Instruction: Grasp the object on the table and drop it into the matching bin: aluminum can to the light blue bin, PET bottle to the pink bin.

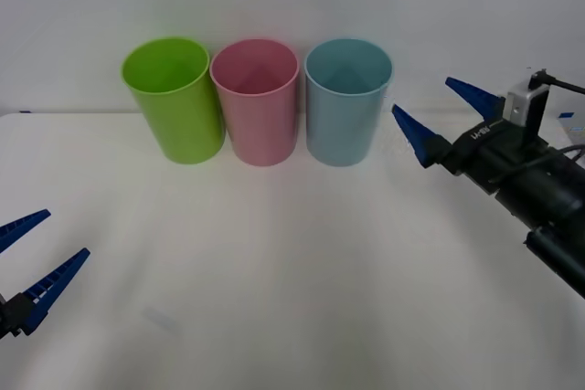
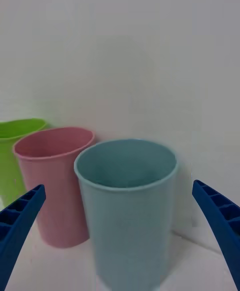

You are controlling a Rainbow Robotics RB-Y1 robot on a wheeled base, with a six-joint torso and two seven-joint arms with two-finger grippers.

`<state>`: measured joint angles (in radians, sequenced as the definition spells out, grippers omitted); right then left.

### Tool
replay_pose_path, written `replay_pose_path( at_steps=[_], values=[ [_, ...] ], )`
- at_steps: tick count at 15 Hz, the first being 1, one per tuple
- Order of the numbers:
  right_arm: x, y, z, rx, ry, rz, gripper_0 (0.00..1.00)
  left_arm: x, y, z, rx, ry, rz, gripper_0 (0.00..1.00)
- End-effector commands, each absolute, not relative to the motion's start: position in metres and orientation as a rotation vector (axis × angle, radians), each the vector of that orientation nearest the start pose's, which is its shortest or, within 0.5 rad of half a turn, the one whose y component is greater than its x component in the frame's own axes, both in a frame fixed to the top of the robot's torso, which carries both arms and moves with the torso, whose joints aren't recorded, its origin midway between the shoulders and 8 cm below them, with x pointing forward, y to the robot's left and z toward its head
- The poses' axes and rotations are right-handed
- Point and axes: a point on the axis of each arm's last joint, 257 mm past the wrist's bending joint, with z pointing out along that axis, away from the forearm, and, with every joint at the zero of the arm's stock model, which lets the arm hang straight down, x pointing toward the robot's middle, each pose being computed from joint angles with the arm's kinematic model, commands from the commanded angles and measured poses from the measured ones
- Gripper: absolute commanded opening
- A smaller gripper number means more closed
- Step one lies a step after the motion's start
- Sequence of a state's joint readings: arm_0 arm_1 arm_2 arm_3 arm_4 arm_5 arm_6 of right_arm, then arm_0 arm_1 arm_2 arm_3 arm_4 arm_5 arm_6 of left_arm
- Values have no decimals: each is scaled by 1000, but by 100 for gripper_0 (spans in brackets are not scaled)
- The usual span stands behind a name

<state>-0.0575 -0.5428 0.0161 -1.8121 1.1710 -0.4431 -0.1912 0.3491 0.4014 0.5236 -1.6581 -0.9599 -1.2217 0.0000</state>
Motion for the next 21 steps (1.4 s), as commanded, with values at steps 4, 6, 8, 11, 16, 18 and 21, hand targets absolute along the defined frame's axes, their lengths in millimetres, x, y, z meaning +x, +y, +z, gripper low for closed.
replay_pose_path(
  at_steps=[4,6,8,11,16,18,21],
  values=[
    [447,-239,-121,-496,1441,411,100,342,330,-169,465,1441,-567,100],
    [428,-253,-137,-506,1469,406,100,342,330,-169,465,1441,-567,100],
    [412,-267,-149,-546,1469,342,100,342,330,-169,465,1441,-567,100],
    [384,-284,-169,-585,1493,298,100,342,330,-169,465,1441,-567,100],
    [343,-307,-187,-593,1519,259,100,342,330,-169,465,1441,-567,100],
    [327,-317,-191,-580,1535,256,100,342,330,-169,465,1441,-567,100],
    [311,-327,-196,-580,1559,247,100,342,330,-169,465,1441,-567,100]
  ],
)
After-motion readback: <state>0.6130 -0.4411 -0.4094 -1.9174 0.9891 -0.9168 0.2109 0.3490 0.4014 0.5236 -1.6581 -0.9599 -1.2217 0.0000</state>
